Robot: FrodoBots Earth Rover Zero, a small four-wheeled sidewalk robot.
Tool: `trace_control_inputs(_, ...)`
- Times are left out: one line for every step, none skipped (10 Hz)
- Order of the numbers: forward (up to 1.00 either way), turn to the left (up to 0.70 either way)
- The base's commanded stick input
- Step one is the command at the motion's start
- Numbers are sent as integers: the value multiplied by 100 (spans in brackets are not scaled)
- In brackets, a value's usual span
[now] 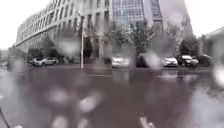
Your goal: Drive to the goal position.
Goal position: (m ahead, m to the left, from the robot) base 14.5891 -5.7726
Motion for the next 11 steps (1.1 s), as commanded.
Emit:
trace_control_inputs(0,-45)
trace_control_inputs(0,-45)
trace_control_inputs(0,-45)
trace_control_inputs(0,-45)
trace_control_inputs(0,-45)
trace_control_inputs(0,-45)
trace_control_inputs(0,-45)
trace_control_inputs(0,-45)
trace_control_inputs(0,-45)
trace_control_inputs(0,-45)
trace_control_inputs(0,-45)
